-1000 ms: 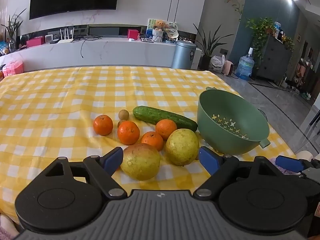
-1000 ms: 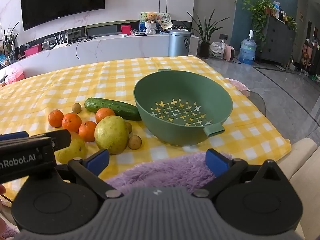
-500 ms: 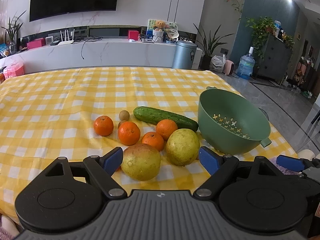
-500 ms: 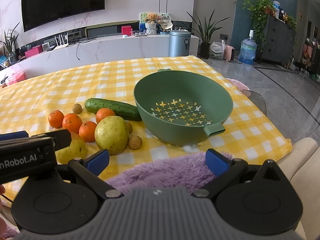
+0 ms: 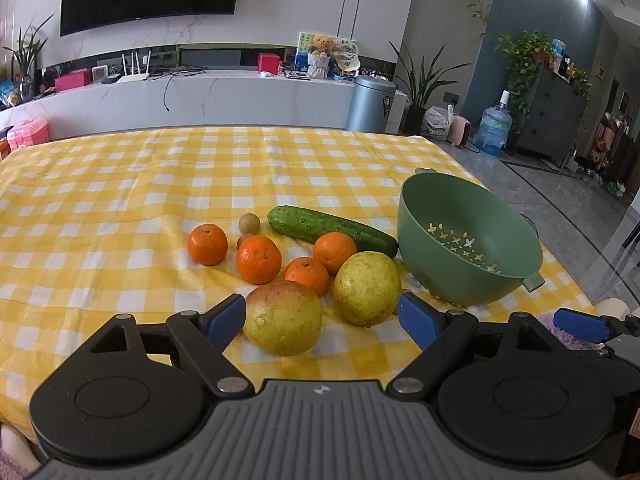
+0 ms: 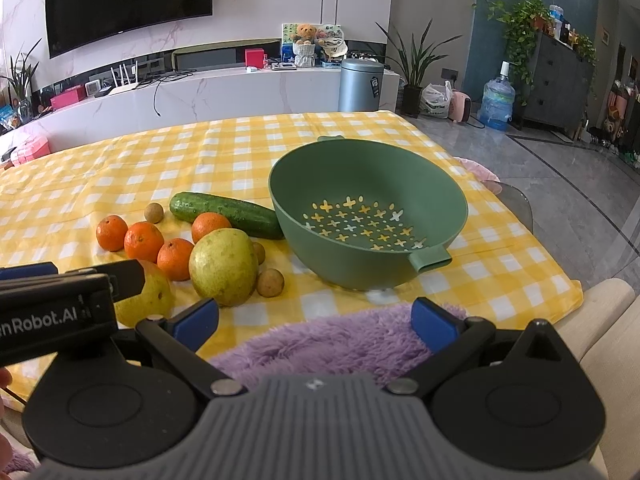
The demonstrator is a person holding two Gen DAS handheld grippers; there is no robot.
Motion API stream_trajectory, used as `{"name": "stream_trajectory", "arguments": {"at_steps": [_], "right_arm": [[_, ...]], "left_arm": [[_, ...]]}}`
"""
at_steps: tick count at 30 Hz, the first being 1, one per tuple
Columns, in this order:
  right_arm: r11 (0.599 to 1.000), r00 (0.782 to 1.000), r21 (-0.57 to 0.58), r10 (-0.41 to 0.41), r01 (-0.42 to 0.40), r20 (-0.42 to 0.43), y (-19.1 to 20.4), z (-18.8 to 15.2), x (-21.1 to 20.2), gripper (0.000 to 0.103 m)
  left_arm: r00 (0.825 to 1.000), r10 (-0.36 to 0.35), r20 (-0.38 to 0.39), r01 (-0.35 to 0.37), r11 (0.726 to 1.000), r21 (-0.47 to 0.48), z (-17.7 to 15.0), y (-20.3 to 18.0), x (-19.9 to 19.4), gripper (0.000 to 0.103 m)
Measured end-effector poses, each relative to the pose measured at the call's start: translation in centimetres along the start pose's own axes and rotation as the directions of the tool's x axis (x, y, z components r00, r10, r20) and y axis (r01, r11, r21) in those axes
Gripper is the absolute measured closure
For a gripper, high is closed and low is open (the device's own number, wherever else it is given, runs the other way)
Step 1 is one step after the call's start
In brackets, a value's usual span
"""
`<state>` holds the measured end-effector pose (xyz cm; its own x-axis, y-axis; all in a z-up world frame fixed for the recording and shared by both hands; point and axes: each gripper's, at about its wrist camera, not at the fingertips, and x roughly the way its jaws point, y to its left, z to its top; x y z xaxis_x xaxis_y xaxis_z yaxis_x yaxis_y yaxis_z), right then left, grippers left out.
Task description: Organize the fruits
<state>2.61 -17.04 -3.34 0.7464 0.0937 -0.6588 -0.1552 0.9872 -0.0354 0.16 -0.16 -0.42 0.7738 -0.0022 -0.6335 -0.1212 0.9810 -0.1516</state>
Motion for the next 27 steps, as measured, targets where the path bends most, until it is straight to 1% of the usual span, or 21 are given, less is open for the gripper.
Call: {"name": "stream_trajectory", "arguments": {"at_steps": [9, 18, 27], "right_arm": [[1.0, 1.0, -0.004, -0.006, 0.006, -0.001, 0.23, 0.0, 0.05, 0.004], [1.0, 1.0, -0.018, -0.015, 0.015, -0.002, 0.33, -0.16, 0.1, 0.004], [0.999, 1.0, -0.034, -0.017, 0.017, 0.011, 0.7, -0.25, -0.07, 0.005]], "left_arm": [[1.0, 0.004, 0.0, -0.004, 1.0, -0.003, -0.2, -0.09, -0.02, 0.002], [1.0, 0.007, -0.016, -0.007, 1.0, -0.008, -0.2, -0.05, 0.25, 0.002], [1.0, 0.006, 0.0, -0.006, 1.0, -0.004, -0.25, -0.11, 0.21, 0.002]]}}
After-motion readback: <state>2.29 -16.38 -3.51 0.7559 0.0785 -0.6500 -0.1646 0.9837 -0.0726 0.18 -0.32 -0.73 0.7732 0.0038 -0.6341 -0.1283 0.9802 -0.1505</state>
